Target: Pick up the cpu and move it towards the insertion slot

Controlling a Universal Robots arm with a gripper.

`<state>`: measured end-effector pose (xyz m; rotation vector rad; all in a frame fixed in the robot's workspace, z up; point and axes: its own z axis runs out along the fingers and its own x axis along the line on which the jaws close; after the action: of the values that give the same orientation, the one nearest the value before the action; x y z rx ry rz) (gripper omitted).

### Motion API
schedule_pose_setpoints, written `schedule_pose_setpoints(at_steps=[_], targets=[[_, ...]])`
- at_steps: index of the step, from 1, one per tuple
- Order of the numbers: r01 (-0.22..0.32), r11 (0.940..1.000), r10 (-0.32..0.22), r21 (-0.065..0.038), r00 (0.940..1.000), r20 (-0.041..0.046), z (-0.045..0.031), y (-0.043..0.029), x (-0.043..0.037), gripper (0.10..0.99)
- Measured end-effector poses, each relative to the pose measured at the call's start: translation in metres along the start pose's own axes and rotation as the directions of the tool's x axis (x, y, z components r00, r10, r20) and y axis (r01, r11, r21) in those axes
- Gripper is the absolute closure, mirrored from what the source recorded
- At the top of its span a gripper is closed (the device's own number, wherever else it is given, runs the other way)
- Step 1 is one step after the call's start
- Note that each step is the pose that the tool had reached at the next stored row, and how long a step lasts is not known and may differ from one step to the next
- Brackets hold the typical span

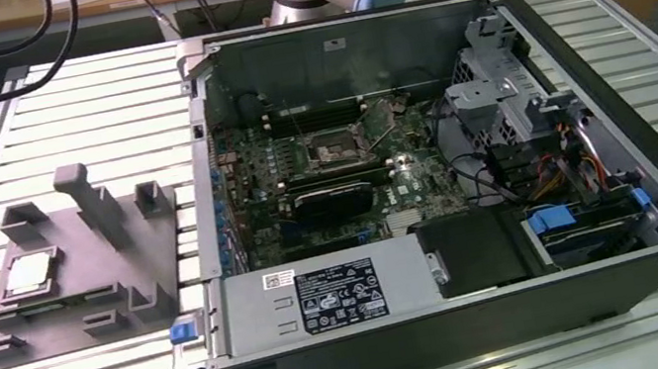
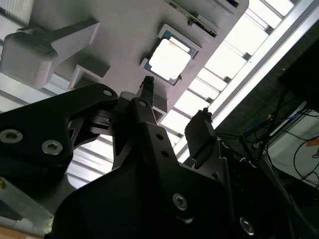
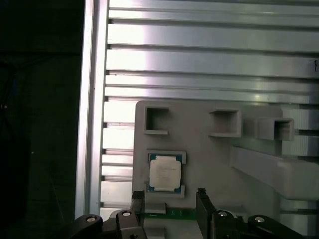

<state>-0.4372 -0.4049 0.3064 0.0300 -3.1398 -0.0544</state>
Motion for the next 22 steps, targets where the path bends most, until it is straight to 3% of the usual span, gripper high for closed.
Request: schedule_pose_setpoints(at_steps=[22], targets=[[0.0, 1.0, 0.0, 0.0, 1.0, -0.0006, 0.0205, -0.0011, 0.0, 0.553]])
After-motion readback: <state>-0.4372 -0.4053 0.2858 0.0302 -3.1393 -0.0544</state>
